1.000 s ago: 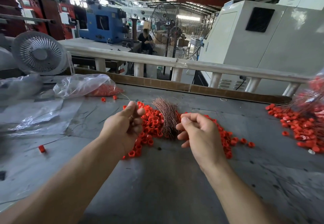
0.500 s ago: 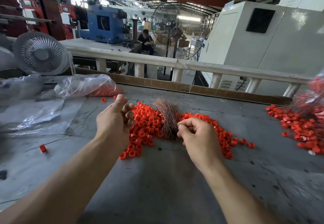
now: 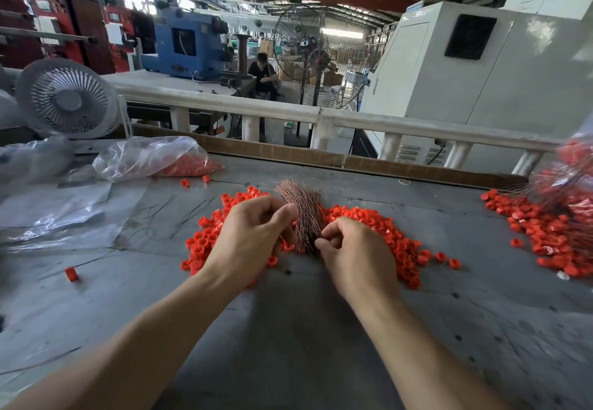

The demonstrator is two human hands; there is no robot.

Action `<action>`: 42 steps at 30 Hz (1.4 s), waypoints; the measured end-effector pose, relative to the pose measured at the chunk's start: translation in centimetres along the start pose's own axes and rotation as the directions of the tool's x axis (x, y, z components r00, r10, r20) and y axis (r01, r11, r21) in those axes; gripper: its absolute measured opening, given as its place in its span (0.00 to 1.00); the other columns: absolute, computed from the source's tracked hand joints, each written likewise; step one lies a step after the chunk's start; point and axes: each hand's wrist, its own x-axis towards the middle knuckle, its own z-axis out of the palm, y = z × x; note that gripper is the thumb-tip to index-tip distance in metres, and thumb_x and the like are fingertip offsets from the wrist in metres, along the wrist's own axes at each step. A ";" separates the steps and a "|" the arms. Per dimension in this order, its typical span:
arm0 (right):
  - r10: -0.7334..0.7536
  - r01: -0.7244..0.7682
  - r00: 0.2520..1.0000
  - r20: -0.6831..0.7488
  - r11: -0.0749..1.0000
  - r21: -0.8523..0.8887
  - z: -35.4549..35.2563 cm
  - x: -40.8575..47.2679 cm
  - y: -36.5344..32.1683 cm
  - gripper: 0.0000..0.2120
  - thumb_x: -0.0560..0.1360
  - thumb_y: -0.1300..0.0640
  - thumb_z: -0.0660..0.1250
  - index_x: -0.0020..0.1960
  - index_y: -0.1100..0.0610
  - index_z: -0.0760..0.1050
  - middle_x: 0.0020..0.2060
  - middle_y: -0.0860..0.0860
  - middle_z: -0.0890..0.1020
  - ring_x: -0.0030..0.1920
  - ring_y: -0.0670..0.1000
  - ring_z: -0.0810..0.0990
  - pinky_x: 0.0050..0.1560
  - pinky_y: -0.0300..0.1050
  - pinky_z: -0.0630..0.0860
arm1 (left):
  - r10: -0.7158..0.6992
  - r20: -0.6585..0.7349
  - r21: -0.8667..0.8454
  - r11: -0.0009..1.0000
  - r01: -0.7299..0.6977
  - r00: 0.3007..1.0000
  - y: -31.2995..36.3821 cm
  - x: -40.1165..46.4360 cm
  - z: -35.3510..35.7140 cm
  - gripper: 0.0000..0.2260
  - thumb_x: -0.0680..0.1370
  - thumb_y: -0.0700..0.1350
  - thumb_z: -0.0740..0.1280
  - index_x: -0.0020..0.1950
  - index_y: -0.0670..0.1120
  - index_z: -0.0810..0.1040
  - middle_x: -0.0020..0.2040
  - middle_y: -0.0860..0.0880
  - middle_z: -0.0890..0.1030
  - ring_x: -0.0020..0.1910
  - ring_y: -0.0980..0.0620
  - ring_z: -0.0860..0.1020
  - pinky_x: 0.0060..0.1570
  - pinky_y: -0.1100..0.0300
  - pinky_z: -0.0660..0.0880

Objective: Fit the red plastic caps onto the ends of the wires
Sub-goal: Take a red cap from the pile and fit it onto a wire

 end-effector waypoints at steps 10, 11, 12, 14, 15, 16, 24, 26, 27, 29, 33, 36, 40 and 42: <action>0.009 -0.009 0.999 -0.043 1.000 -0.007 -0.6 0.0 -0.3 0.06 0.77 0.50 0.70 0.43 0.50 0.78 0.39 0.44 0.82 0.42 0.49 0.80 0.38 0.45 0.72 | 0.015 0.038 0.081 0.997 -0.018 0.999 -0.3 -0.2 0.1 0.10 0.82 0.49 0.68 0.42 0.48 0.82 0.34 0.49 0.84 0.24 0.54 0.75 0.24 0.60 0.71; -0.004 0.004 0.998 -0.066 1.000 0.006 -0.8 0.0 -0.3 0.06 0.77 0.51 0.70 0.43 0.50 0.78 0.39 0.44 0.82 0.41 0.48 0.79 0.38 0.46 0.72 | 0.013 0.040 0.083 0.996 -0.016 0.999 -0.3 -0.2 0.1 0.11 0.82 0.49 0.68 0.41 0.49 0.81 0.33 0.49 0.84 0.24 0.54 0.75 0.24 0.59 0.70; -0.021 0.023 0.995 -0.094 1.000 0.017 -0.9 -0.1 -0.4 0.06 0.77 0.51 0.70 0.42 0.51 0.78 0.38 0.44 0.82 0.40 0.48 0.79 0.37 0.45 0.70 | 0.013 0.042 0.083 0.996 -0.016 0.999 -0.3 -0.2 0.1 0.11 0.82 0.49 0.69 0.40 0.49 0.81 0.33 0.49 0.84 0.24 0.54 0.75 0.23 0.59 0.71; -0.057 0.062 0.988 -0.145 0.998 0.029 -1.1 -0.3 -0.7 0.07 0.78 0.51 0.70 0.42 0.51 0.78 0.38 0.44 0.81 0.40 0.48 0.78 0.36 0.44 0.67 | 0.018 0.041 0.091 0.996 -0.021 0.999 -0.2 -0.2 0.1 0.11 0.82 0.49 0.69 0.40 0.49 0.81 0.32 0.50 0.83 0.24 0.55 0.75 0.24 0.60 0.71; -0.076 0.082 0.984 -0.163 0.996 0.032 -1.2 -0.3 -0.8 0.07 0.78 0.51 0.70 0.42 0.51 0.78 0.39 0.44 0.81 0.40 0.48 0.78 0.37 0.44 0.66 | 0.021 0.042 0.100 0.995 -0.025 0.999 -0.2 -0.2 0.1 0.11 0.81 0.49 0.69 0.40 0.49 0.81 0.32 0.50 0.83 0.24 0.55 0.75 0.24 0.60 0.71; -0.094 0.102 0.979 -0.178 0.994 0.037 -1.3 -0.4 -0.9 0.07 0.79 0.52 0.70 0.43 0.51 0.78 0.39 0.44 0.82 0.41 0.49 0.78 0.37 0.44 0.66 | 0.026 0.045 0.106 0.994 -0.031 0.999 -0.2 -0.2 0.1 0.10 0.81 0.49 0.69 0.40 0.50 0.81 0.32 0.51 0.83 0.25 0.55 0.75 0.24 0.61 0.71; -0.245 0.289 0.931 -0.270 0.948 0.135 -1.8 -0.7 -1.7 0.07 0.80 0.54 0.71 0.44 0.54 0.78 0.40 0.45 0.82 0.41 0.49 0.79 0.40 0.49 0.74 | 0.109 0.064 0.131 0.985 -0.116 0.992 -0.3 -0.3 0.0 0.05 0.78 0.45 0.74 0.50 0.55 0.85 0.42 0.53 0.85 0.39 0.47 0.83 0.40 0.52 0.82; -0.280 0.330 0.921 -0.270 0.931 0.160 -1.8 -0.8 -1.9 0.06 0.80 0.54 0.71 0.45 0.55 0.79 0.40 0.45 0.81 0.41 0.49 0.79 0.40 0.49 0.75 | 0.148 0.081 0.154 0.975 -0.160 0.986 -0.3 -0.3 0.0 0.08 0.77 0.44 0.75 0.52 0.57 0.84 0.45 0.54 0.85 0.42 0.49 0.83 0.43 0.54 0.82; -0.296 0.348 0.917 -0.268 0.921 0.174 -1.8 -0.8 -2.0 0.06 0.80 0.55 0.71 0.45 0.55 0.79 0.40 0.45 0.81 0.41 0.48 0.79 0.41 0.49 0.75 | 0.173 0.086 0.162 0.969 -0.185 0.981 -0.2 -0.4 0.0 0.09 0.77 0.44 0.74 0.52 0.57 0.84 0.45 0.55 0.84 0.41 0.53 0.83 0.41 0.59 0.81; -0.323 0.377 0.911 -0.255 0.904 0.203 -1.7 -0.8 -2.1 0.05 0.80 0.55 0.70 0.46 0.55 0.79 0.40 0.45 0.81 0.42 0.48 0.78 0.42 0.48 0.75 | 0.216 0.088 0.167 0.959 -0.228 0.972 0.1 -0.5 0.0 0.07 0.77 0.45 0.74 0.51 0.57 0.84 0.44 0.56 0.84 0.38 0.58 0.81 0.37 0.67 0.76; -0.363 0.417 0.900 -0.241 0.877 0.239 -1.6 -0.9 -2.2 0.05 0.80 0.56 0.71 0.46 0.56 0.79 0.42 0.45 0.80 0.44 0.47 0.78 0.44 0.47 0.76 | 0.261 0.071 0.207 0.940 -0.270 0.963 0.5 -0.8 0.0 0.06 0.77 0.45 0.74 0.48 0.57 0.84 0.41 0.58 0.83 0.34 0.61 0.78 0.33 0.70 0.72; -0.322 0.388 0.916 -0.241 0.864 0.321 -1.5 -0.9 -2.2 0.04 0.81 0.57 0.69 0.47 0.56 0.80 0.42 0.46 0.81 0.45 0.46 0.79 0.47 0.44 0.75 | 0.252 0.022 0.224 0.942 -0.250 0.967 0.7 -0.8 -0.1 0.07 0.76 0.43 0.75 0.46 0.57 0.85 0.40 0.59 0.83 0.35 0.60 0.79 0.34 0.70 0.74; -0.276 0.340 0.936 -0.219 0.871 0.355 -1.4 -0.8 -2.0 0.05 0.80 0.62 0.69 0.53 0.54 0.82 0.46 0.45 0.82 0.49 0.43 0.80 0.50 0.34 0.74 | 0.186 -0.040 0.142 0.974 -0.179 0.982 0.9 -0.6 -0.2 0.08 0.75 0.40 0.76 0.45 0.55 0.87 0.39 0.57 0.85 0.36 0.58 0.81 0.36 0.66 0.77; -0.286 0.329 0.943 -0.172 0.887 0.325 -1.2 -0.7 -1.7 0.06 0.78 0.60 0.72 0.54 0.53 0.82 0.47 0.43 0.81 0.50 0.43 0.79 0.51 0.37 0.75 | 0.181 -0.027 0.124 0.976 -0.176 0.983 1.1 -0.7 -0.2 0.08 0.75 0.39 0.76 0.46 0.53 0.88 0.38 0.56 0.85 0.35 0.59 0.80 0.37 0.66 0.77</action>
